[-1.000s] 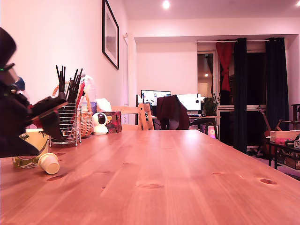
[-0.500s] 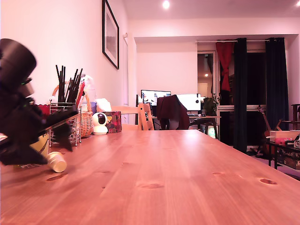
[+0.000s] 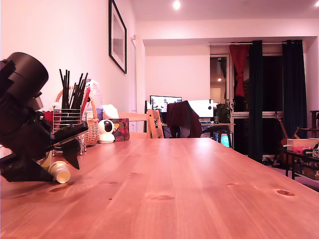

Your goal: Pick the coffee capsule and then drop it inside the coffee cup in front of you

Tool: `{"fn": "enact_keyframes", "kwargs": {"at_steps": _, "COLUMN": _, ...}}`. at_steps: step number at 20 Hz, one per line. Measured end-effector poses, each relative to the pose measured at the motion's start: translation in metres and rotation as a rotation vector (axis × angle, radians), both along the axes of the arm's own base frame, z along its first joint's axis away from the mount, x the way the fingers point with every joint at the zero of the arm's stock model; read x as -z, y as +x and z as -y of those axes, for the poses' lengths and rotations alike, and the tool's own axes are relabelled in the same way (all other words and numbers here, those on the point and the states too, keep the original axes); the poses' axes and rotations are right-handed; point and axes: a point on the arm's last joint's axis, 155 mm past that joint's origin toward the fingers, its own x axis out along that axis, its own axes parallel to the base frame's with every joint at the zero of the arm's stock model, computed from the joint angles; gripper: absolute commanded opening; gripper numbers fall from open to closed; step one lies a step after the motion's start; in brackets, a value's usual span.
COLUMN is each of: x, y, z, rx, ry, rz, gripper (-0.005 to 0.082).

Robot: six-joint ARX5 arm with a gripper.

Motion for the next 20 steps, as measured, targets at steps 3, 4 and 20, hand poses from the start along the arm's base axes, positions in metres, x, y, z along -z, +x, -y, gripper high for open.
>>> {"fn": "enact_keyframes", "kwargs": {"at_steps": 3, "x": -0.002, "y": 0.0028, "z": 0.0006, "rx": -0.001, "ry": 0.003, "rz": -0.005, "gripper": 0.0446}}
{"fn": "enact_keyframes", "kwargs": {"at_steps": 4, "x": -0.0022, "y": 0.0032, "z": 0.0001, "rx": -0.004, "ry": 0.005, "rz": -0.005, "gripper": 0.0414}}
{"fn": "enact_keyframes", "kwargs": {"at_steps": 20, "x": 0.001, "y": -0.0003, "z": 0.0028, "rx": 0.036, "ry": 0.027, "rz": -0.016, "gripper": 0.0192}}
